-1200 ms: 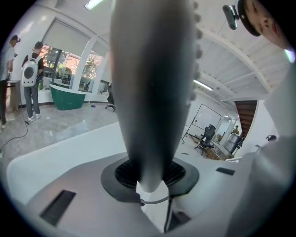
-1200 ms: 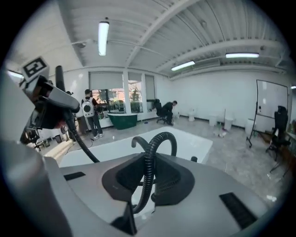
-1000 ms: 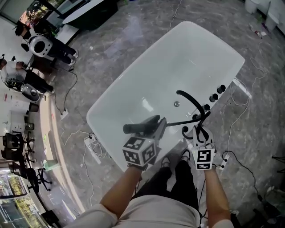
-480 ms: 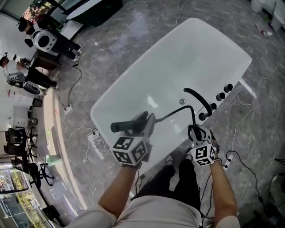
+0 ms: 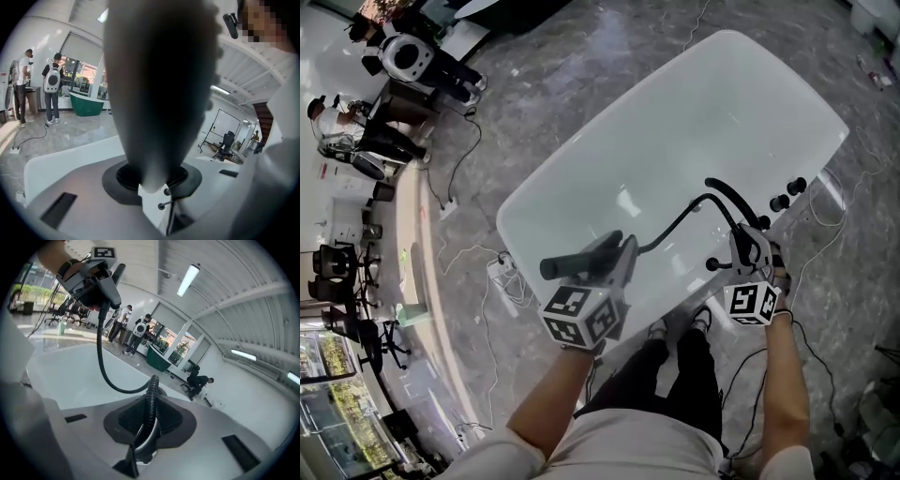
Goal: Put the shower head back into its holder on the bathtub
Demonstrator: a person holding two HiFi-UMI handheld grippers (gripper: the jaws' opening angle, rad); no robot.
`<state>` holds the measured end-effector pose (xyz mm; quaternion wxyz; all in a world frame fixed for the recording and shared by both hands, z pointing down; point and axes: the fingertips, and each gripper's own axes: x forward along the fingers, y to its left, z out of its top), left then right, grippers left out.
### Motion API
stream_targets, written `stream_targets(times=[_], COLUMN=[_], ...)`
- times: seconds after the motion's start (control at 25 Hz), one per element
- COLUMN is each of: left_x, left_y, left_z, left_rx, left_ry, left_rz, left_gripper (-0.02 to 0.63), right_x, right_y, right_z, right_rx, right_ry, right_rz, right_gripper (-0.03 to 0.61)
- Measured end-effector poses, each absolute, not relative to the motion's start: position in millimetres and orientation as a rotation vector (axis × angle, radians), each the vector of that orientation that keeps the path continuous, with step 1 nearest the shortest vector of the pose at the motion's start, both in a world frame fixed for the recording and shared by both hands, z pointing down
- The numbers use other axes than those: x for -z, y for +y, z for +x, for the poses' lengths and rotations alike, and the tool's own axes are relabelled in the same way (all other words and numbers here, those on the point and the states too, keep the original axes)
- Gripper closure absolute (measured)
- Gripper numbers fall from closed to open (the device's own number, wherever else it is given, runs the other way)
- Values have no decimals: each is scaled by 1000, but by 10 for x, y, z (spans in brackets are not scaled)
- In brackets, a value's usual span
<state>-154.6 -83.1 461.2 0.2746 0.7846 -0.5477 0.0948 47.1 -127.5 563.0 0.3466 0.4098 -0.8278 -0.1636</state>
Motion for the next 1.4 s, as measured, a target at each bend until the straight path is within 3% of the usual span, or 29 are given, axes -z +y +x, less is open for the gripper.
stream_targets(times=[0.2, 0.6, 0.92, 1.4], left_x=[-4631, -4703, -4644, -4276], left_y=[-838, -780, -802, -819], left_z=[-1492, -1594, -1569, -1457], left_rx=[-238, -245, -236, -173], left_ry=[-1470, -1490, -1474, -1442], left_rz=[2102, 2070, 2098, 2201], left_gripper=[512, 512, 512, 512], right_x=[-5583, -6134, -6892, -7634], right_y=[-1308, -1043, -977, -821], right_z=[405, 108, 108, 256], right_rx=[592, 443, -3, -303], right_ry=[-2127, -2172, -2187, -2108], right_rz=[1018, 927, 896, 941], right_gripper=[517, 517, 517, 515])
